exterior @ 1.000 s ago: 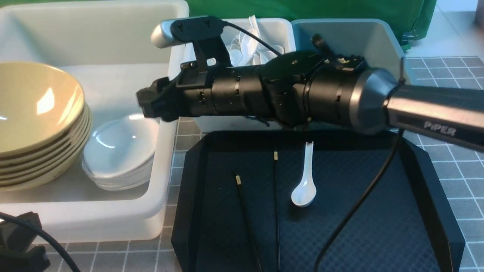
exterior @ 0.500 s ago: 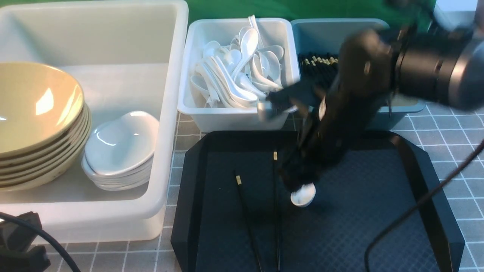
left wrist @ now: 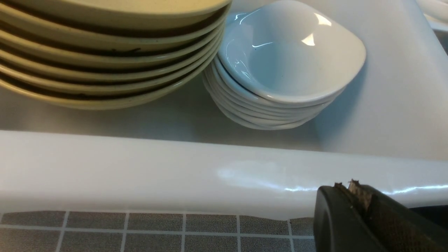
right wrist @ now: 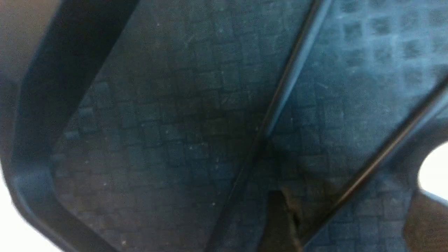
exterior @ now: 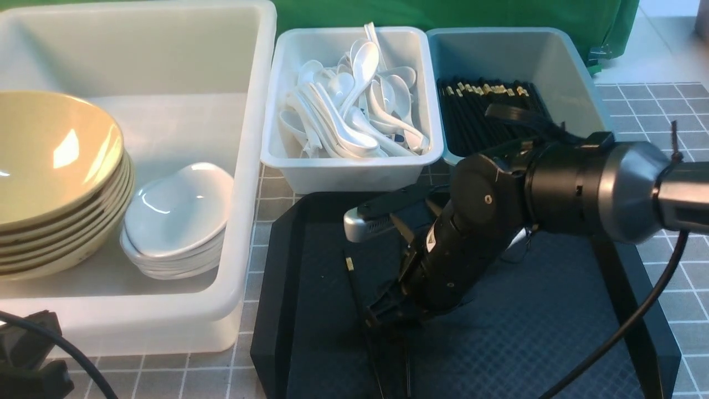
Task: On grey table put chopsticks spoon bowls plates into blue grey white boxes.
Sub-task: 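Grasp the chopsticks with the right gripper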
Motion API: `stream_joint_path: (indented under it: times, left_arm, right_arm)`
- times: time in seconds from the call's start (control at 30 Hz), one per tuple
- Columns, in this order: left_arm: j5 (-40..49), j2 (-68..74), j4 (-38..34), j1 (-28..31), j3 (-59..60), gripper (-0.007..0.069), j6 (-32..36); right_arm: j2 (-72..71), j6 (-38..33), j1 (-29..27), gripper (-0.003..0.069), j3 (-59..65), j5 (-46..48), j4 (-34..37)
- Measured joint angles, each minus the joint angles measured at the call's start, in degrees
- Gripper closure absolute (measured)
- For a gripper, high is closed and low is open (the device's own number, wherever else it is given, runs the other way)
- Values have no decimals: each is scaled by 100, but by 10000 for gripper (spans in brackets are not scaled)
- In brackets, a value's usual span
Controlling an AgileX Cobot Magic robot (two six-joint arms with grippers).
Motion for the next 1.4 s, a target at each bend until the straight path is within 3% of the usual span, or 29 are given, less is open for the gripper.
stream_joint_path:
  times: [0.27, 0.6, 0.83, 1.0, 1.4]
  left_arm:
    - [0, 0, 0, 0, 0, 636, 0]
    - [0, 0, 0, 0, 0, 636, 0]
    - [7, 0, 0, 0, 0, 636, 0]
    - [7, 0, 0, 0, 0, 636, 0]
    - [6, 0, 0, 0, 0, 636, 0]
  right_arm:
    - [44, 107, 290, 47, 0, -245, 0]
    - [216, 633, 317, 58, -16, -318, -396]
    - [415, 651, 317, 253, -122, -301, -563]
    - [425, 290, 311, 558, -128, -532, -581]
    - [-167, -180, 316, 582, 11, -161, -714]
